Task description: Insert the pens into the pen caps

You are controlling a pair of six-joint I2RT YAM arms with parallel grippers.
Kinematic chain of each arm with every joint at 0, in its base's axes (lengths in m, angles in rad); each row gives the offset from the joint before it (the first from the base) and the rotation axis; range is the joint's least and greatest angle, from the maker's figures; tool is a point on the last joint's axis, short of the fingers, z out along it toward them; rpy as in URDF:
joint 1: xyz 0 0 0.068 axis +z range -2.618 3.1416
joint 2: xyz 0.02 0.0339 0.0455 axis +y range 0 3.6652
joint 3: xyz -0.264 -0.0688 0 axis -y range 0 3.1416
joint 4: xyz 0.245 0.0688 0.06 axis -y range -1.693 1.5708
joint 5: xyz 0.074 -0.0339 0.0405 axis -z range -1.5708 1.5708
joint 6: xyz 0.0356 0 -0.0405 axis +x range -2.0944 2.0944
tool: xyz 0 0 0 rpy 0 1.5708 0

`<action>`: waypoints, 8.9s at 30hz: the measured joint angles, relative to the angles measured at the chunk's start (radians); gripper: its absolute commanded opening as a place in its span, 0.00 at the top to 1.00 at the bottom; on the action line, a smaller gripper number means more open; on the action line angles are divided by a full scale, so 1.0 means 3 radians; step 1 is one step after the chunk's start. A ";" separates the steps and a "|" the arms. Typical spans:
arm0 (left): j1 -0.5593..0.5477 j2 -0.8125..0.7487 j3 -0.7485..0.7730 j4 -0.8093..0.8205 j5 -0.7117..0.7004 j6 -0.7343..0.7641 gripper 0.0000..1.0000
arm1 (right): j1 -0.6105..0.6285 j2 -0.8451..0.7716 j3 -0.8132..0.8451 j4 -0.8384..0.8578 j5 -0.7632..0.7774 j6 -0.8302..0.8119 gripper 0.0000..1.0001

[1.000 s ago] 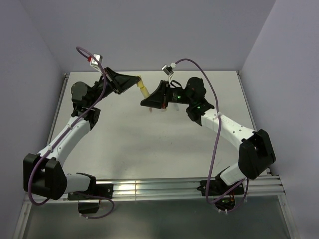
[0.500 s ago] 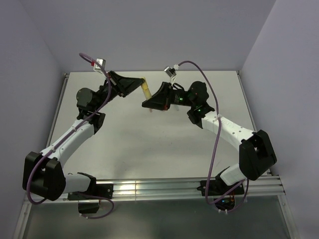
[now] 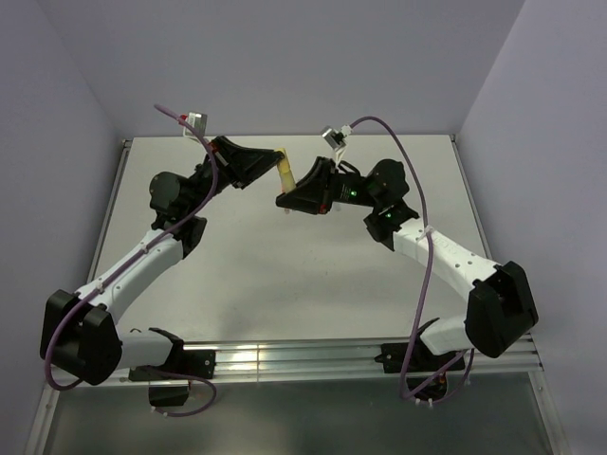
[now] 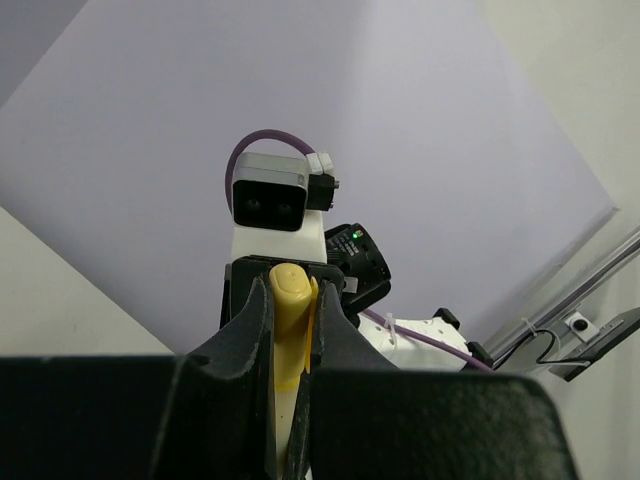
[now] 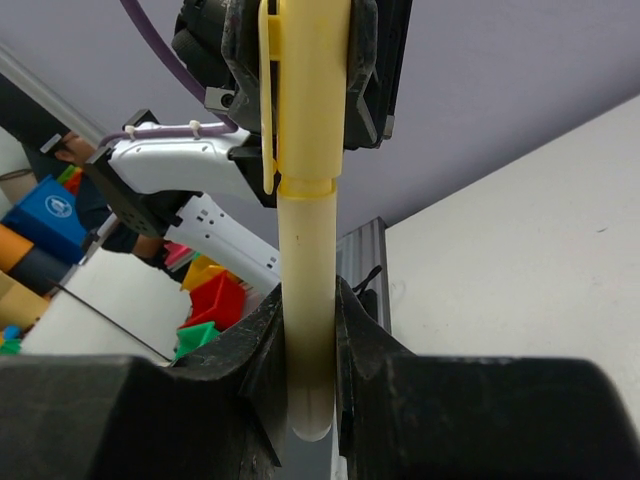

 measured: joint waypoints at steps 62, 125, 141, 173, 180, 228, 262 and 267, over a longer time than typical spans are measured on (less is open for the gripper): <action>-0.0443 -0.0643 0.0066 -0.0763 -0.0017 0.1185 1.00 | 0.0013 -0.0153 0.0003 0.0370 -0.0693 0.0103 1.00; -0.0729 -0.0730 -0.0153 -0.0484 -0.0482 0.1606 1.00 | 0.0046 -0.0154 0.0591 -0.0701 -0.0921 -0.0546 1.00; -0.0863 -0.0674 -0.0247 -0.0100 -0.0699 0.1551 1.00 | 0.0041 -0.0153 0.0779 -0.0951 -0.1021 -0.0622 1.00; -0.1020 -0.0542 0.0468 -0.1128 -0.1069 0.1483 1.00 | -0.0001 -0.0455 0.0787 -0.1403 -0.0464 -0.0656 0.93; -0.0980 -0.0546 0.0502 -0.1319 -0.1078 0.1479 1.00 | -0.0001 -0.0476 0.0730 -0.1483 -0.0384 -0.0697 0.81; 0.0599 0.2548 0.1987 -0.3520 -0.1148 0.1939 1.00 | -0.0365 -0.0256 0.1202 -0.2753 0.1066 -0.1638 0.40; 0.0599 0.3231 0.2536 -0.4044 -0.1587 0.2127 0.50 | -0.0524 -0.0211 0.1061 -0.2683 0.0999 -0.1609 0.40; 0.0599 0.3213 0.2557 -0.4097 -0.1670 0.2186 0.47 | -0.0528 -0.0211 0.1061 -0.2681 0.0994 -0.1609 0.40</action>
